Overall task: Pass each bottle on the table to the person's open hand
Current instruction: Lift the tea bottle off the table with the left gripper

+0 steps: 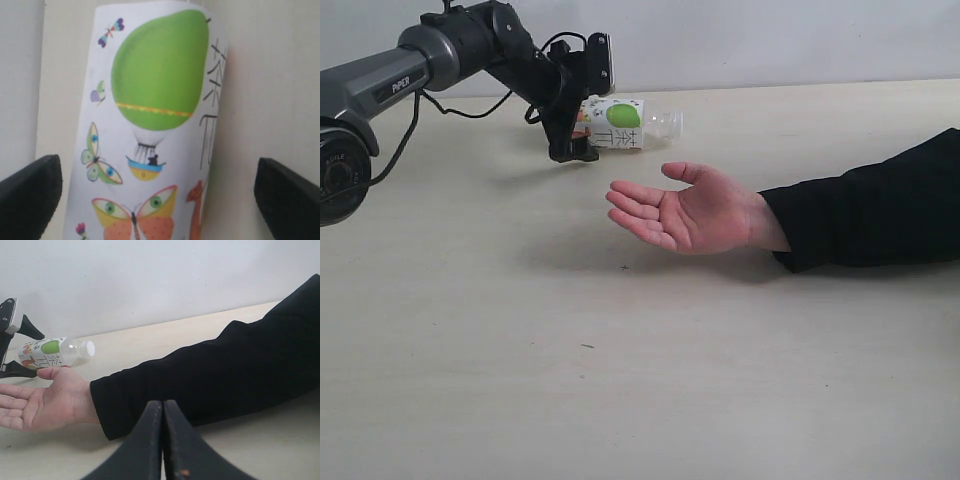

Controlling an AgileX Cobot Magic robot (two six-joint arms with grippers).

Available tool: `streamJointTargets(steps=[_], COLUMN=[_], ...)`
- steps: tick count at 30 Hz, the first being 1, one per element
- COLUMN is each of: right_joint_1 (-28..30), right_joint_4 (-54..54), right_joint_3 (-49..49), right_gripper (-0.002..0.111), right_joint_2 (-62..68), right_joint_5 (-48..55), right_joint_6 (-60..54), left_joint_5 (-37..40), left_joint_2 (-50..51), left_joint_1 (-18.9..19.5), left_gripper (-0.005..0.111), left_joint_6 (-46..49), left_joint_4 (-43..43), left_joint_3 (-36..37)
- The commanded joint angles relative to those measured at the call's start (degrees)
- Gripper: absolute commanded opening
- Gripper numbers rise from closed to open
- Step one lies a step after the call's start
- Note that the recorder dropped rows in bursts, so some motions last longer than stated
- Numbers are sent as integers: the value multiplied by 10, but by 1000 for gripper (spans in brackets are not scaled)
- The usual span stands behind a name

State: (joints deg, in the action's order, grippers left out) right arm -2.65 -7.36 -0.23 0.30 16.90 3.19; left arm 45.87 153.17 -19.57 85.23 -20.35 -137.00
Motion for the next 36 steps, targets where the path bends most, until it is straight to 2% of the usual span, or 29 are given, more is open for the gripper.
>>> streamJointTargets(steps=[1, 4, 6, 7, 12, 15, 26, 36], right_joint_1=[0, 0, 0, 0, 0, 0, 0, 0], right_joint_4=[2, 2, 2, 2, 2, 2, 2, 2], right_joint_3=[2, 2, 2, 2, 2, 2, 2, 2], right_gripper=[0, 0, 0, 0, 0, 0, 0, 0], right_joint_2=[-3, -3, -3, -3, -3, -3, -3, -3], right_joint_5=[-5, -5, -5, -5, -5, -5, -5, -5], right_joint_6=[-1, -1, -1, -1, -1, -1, -1, -1], left_joint_5=[1, 1, 1, 1, 8, 18, 16, 63], left_joint_2=[1, 1, 1, 1, 1, 1, -22, -75], left_joint_1=[1, 1, 1, 1, 1, 1, 1, 0], left_gripper=[105, 101, 92, 79, 34, 0, 0, 0], left_joint_6=[-4, -5, -5, -5, -5, -5, -75, -152], left_joint_4=[0, 0, 0, 0, 0, -1, 4, 7], left_joint_3=[-4, -4, -4, -4, -4, -4, -4, -4])
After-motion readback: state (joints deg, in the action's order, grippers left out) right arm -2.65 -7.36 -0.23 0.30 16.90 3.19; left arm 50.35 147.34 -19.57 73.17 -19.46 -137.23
